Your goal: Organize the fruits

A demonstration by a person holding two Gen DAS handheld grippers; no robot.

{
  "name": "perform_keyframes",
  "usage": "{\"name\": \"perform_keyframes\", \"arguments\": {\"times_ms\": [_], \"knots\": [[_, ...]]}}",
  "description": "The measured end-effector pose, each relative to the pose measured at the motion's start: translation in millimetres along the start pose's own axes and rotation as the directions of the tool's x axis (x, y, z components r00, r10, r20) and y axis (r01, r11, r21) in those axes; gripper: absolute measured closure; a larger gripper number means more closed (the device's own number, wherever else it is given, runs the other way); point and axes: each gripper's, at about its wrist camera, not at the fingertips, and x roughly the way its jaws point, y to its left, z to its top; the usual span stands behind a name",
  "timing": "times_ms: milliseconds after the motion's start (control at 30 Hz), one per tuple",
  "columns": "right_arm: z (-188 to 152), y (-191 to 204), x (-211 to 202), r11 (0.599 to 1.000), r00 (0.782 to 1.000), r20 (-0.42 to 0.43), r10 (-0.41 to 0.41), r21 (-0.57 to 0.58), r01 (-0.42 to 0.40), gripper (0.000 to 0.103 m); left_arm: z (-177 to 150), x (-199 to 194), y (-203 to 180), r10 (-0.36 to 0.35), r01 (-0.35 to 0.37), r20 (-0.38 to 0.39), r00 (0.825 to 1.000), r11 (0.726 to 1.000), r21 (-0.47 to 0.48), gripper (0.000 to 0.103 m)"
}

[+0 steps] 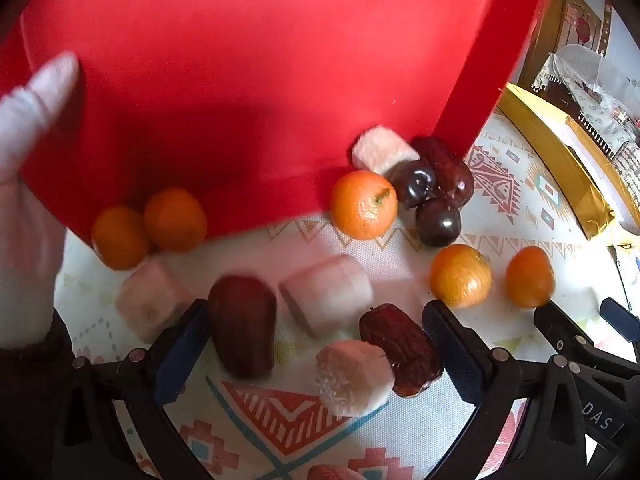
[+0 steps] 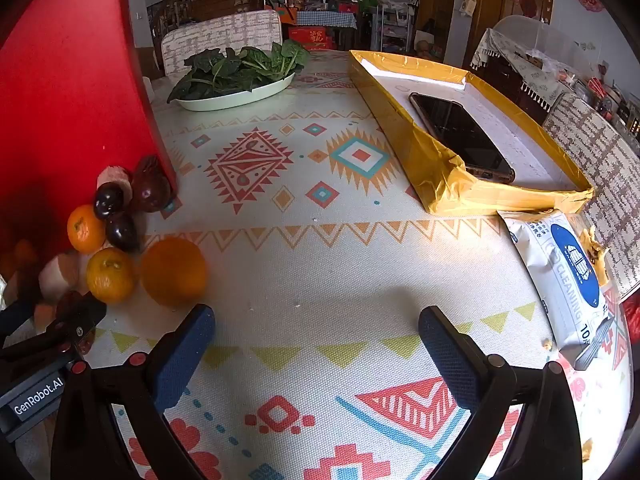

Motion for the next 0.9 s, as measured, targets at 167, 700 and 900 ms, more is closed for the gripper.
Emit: {"name": "perform_keyframes", "arguments": {"times_ms": [167, 700, 900], "knots": [[0.0, -0.1, -0.1, 1.000, 1.000, 0.001, 0.000, 0.000, 0.000, 0.000, 0.0, -0.7, 0.0, 0.000, 0.000, 0.000, 1.000, 1.000, 0.000, 0.000], [-0.1, -0.1, -0.3, 1.000, 1.000, 0.002, 0.000, 0.000, 0.000, 0.000, -1.0, -0.4, -1.9, 0.002, -0.002, -0.001, 1.000, 1.000, 0.001, 0.000], [0.0, 0.1, -0.4, 1.000, 1.000, 0.002, 0.000, 0.000, 0.000, 0.000, -1.0, -0.3, -1.9, 0.002, -0.002, -0.001, 1.000, 1.000, 0.001, 0.000]]}}
